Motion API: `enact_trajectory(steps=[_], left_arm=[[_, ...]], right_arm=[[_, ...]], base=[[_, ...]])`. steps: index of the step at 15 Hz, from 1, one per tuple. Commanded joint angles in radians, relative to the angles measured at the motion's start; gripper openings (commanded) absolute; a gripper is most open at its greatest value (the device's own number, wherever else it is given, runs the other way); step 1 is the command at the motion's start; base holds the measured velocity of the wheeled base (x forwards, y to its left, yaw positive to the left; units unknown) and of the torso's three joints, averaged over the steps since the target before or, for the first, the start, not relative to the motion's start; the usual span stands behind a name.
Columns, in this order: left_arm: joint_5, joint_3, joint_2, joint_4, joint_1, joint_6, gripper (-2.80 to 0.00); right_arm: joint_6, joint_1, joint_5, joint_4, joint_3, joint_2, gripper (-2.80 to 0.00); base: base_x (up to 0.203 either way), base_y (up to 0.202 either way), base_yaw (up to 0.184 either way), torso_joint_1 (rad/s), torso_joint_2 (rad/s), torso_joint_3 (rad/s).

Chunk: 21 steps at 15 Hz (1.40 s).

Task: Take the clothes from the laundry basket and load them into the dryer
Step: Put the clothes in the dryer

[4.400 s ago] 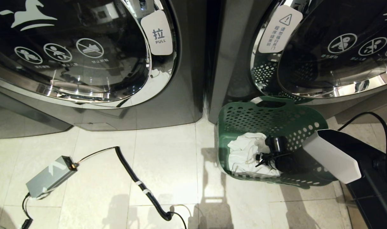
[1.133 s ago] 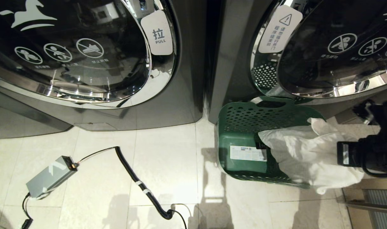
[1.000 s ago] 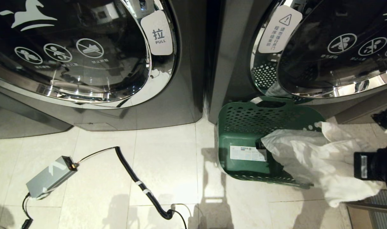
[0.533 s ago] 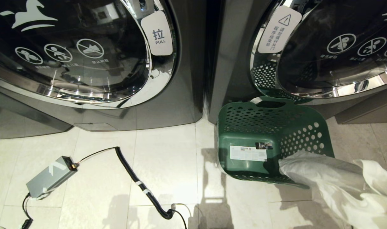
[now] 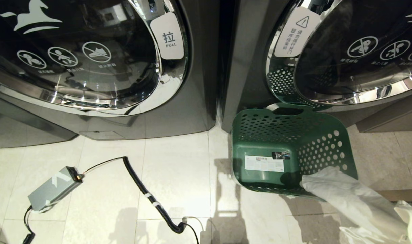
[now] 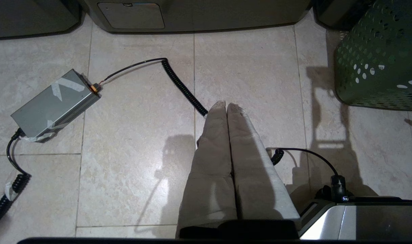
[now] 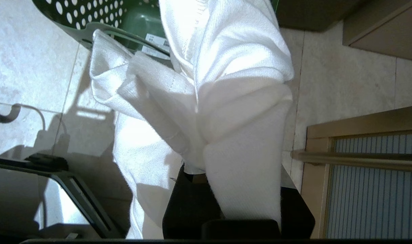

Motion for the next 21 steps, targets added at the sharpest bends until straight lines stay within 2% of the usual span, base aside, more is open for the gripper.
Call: enact_trajectory(steps=[1,21], left_arm=[[0.000,0.001,0.000,0.000,0.000,-0.001,-2.80],[0.001,0.002,0.000,0.000,0.000,-0.001,-2.80]], right_arm=[[-0.002,-0.001,0.002,0.000,0.007,-0.067,-2.80],[0.050,-0.001,0.000,0.003,0.006,-0.067,-2.80]], base=[[0.000,0.000,0.000,0.000,0.00,0.000],[0.000,0.000,0.000,0.000,0.00,0.002]])
